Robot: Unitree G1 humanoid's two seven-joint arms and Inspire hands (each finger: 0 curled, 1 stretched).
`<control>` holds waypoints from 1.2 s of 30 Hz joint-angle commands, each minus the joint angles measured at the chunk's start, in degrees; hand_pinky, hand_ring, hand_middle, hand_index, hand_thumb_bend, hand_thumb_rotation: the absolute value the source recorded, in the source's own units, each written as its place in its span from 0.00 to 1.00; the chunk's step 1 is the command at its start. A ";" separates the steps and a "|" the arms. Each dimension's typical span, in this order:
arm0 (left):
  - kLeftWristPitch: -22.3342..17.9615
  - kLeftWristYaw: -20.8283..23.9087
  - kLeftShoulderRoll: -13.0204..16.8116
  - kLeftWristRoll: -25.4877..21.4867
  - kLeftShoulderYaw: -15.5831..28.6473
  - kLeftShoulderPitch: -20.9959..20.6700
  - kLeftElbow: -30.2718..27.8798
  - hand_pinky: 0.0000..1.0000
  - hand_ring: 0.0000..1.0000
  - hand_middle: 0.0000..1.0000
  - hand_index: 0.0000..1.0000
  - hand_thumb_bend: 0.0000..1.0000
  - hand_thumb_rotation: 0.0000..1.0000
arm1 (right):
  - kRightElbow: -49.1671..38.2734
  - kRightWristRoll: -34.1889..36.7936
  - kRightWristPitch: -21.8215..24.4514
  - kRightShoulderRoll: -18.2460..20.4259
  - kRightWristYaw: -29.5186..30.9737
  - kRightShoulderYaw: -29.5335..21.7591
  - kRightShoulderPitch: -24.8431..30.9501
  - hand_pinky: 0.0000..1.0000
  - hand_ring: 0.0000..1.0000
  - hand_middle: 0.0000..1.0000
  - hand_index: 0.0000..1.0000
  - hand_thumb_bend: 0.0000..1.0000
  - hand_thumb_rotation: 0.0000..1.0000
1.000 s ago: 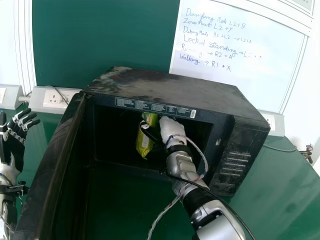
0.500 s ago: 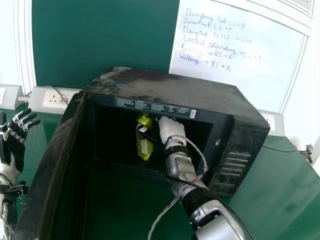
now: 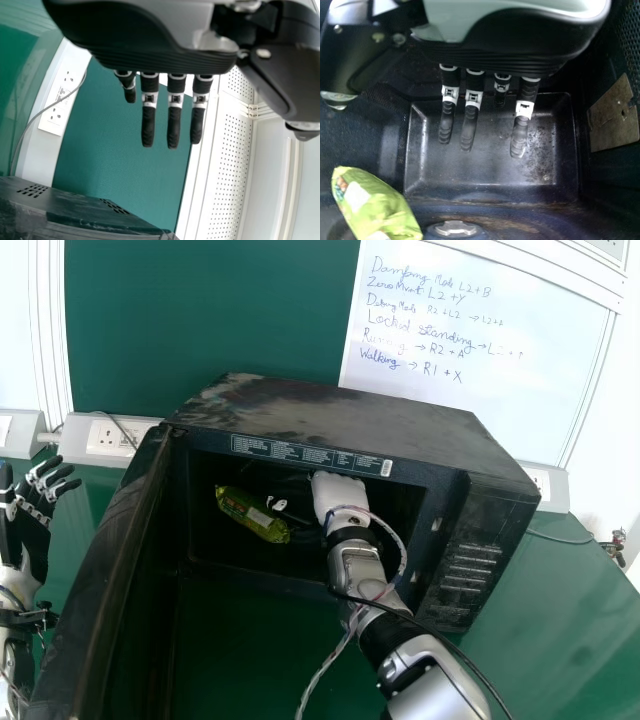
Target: Put biscuit inside oven
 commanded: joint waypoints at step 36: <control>0.70 0.73 -0.42 -0.03 -0.64 -0.04 -1.23 0.65 0.69 0.72 0.74 0.72 0.50 | -47.16 -1.69 5.50 -8.38 15.61 -1.49 24.50 0.53 0.55 0.58 0.57 0.88 0.62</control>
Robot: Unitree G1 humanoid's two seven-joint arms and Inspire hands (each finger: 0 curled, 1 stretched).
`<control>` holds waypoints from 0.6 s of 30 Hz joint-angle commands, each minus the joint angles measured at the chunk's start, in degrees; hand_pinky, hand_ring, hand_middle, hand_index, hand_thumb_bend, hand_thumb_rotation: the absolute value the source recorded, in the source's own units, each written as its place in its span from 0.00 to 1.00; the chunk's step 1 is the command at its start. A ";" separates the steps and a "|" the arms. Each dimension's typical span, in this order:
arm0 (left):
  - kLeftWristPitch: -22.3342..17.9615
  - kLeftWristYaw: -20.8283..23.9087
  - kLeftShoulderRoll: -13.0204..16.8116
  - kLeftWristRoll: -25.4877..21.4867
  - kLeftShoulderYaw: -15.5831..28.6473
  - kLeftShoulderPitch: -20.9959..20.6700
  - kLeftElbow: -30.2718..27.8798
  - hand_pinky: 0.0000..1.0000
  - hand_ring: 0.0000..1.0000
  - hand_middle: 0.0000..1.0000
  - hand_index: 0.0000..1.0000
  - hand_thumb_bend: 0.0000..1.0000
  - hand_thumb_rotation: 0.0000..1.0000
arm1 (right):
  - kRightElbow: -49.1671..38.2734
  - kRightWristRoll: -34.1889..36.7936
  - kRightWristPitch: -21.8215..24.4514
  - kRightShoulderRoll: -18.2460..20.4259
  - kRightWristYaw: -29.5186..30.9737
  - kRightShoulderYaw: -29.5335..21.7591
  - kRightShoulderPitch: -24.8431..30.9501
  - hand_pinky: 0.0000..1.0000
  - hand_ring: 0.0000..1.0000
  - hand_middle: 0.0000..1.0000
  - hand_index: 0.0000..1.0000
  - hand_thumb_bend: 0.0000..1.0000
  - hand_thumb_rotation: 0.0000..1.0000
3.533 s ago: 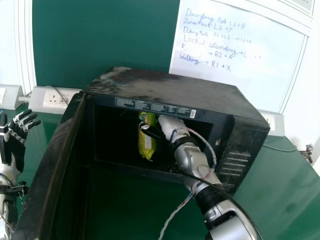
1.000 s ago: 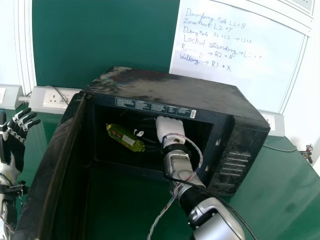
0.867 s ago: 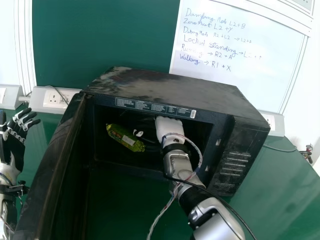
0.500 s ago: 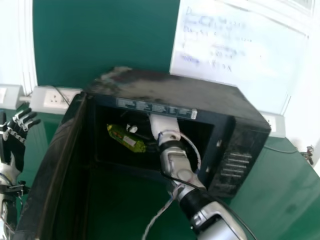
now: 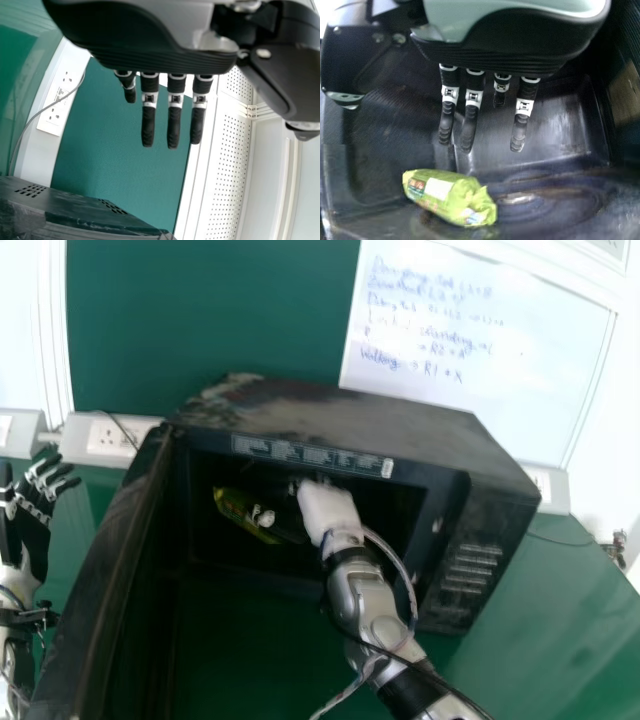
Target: Put biscuit inside oven
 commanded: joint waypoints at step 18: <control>0.92 -0.19 -0.02 -0.08 -0.47 -0.23 -0.51 0.66 0.70 0.73 0.74 0.71 0.51 | -23.76 -5.92 -0.65 -4.39 5.56 -2.55 15.43 0.46 0.53 0.56 0.61 0.86 0.65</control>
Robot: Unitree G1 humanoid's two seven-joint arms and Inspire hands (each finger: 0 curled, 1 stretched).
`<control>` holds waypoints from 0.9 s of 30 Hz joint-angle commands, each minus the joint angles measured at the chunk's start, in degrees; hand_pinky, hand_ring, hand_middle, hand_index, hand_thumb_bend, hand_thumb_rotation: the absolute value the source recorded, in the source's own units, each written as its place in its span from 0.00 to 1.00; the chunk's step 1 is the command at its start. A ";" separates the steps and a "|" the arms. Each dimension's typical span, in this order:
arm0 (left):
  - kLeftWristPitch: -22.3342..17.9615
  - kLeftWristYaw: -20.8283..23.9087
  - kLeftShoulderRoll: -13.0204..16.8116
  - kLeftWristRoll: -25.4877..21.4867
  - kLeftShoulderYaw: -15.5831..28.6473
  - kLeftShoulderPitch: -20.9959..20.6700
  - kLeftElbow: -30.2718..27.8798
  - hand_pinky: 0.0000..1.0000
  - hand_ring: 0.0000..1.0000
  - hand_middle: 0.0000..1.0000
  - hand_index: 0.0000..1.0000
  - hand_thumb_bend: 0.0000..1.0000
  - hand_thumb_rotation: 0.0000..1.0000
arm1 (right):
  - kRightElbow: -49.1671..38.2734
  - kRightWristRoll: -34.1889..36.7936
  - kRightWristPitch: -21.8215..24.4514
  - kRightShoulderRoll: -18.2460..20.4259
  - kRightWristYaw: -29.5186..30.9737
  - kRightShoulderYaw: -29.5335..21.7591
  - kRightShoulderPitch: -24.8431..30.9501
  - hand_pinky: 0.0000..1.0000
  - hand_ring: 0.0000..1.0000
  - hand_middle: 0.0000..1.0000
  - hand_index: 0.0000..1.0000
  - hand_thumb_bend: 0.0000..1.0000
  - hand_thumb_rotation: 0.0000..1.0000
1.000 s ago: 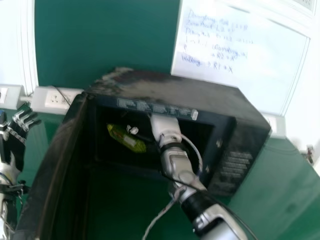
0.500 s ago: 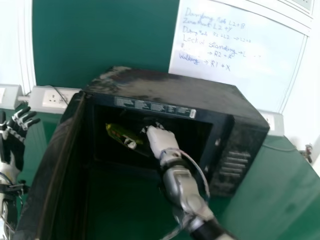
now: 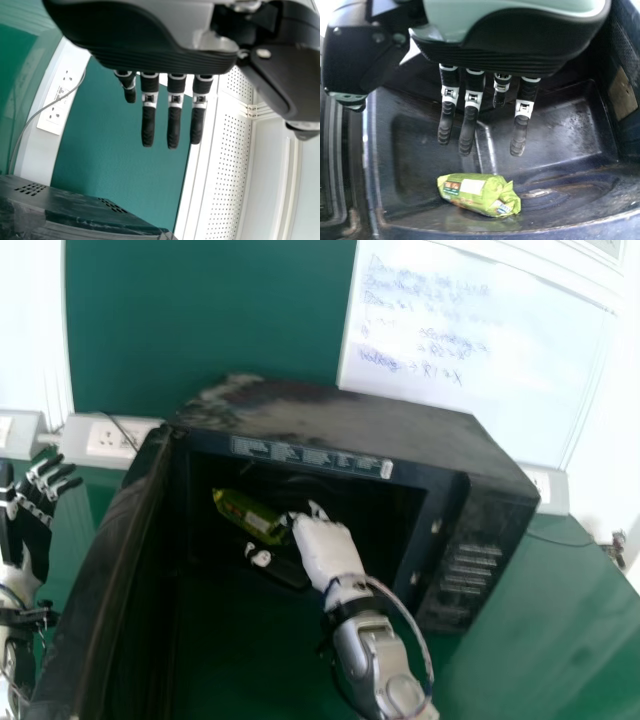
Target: Put biscuit inside oven
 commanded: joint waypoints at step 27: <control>0.14 -2.83 -0.90 0.96 -2.21 5.62 -3.32 0.77 0.77 0.79 0.82 0.77 0.62 | -24.39 4.99 -5.23 -9.02 8.05 -19.13 19.26 0.52 0.58 0.58 0.61 0.86 0.63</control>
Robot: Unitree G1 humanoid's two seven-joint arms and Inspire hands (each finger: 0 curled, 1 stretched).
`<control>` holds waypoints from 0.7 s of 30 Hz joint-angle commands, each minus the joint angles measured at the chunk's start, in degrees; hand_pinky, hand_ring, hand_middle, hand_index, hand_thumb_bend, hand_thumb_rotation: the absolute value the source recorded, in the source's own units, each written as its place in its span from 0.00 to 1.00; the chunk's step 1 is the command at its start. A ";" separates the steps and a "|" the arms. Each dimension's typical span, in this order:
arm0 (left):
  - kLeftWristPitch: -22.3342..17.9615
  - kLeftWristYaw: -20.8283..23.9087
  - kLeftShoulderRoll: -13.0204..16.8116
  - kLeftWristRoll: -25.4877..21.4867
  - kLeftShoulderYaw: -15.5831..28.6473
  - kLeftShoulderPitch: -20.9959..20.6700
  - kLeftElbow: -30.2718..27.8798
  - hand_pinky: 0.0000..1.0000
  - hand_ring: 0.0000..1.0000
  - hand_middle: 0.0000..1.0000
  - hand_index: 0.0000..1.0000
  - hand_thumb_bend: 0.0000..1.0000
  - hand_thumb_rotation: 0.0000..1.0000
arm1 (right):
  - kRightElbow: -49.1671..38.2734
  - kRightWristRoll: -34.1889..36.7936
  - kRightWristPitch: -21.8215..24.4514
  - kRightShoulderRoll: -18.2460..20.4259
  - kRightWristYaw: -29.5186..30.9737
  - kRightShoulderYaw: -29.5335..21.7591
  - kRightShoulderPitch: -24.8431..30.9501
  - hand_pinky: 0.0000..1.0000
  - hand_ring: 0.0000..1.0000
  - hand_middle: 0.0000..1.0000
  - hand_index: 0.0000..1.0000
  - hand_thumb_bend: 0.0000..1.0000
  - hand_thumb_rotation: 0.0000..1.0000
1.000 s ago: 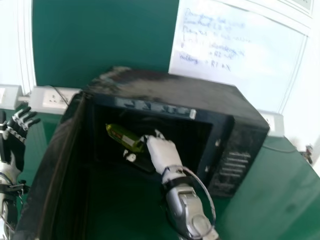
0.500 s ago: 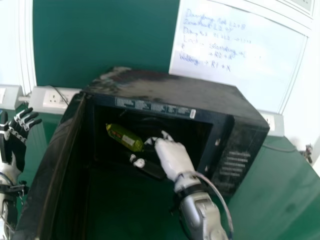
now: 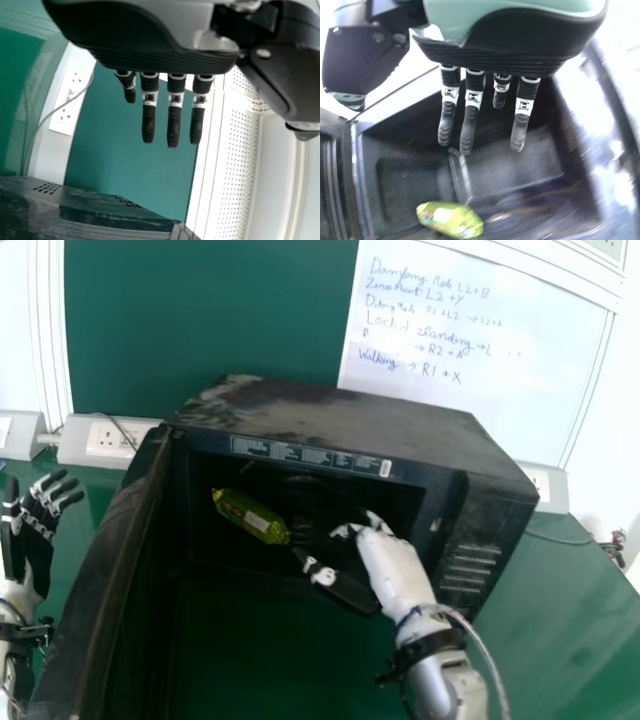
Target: Put biscuit inside oven
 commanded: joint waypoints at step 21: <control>7.67 1.82 -4.60 -0.38 -5.89 8.62 -14.66 0.73 0.73 0.76 0.79 0.64 0.52 | -10.21 8.69 -6.05 -3.22 -0.87 -21.65 11.54 0.54 0.57 0.56 0.60 0.87 0.59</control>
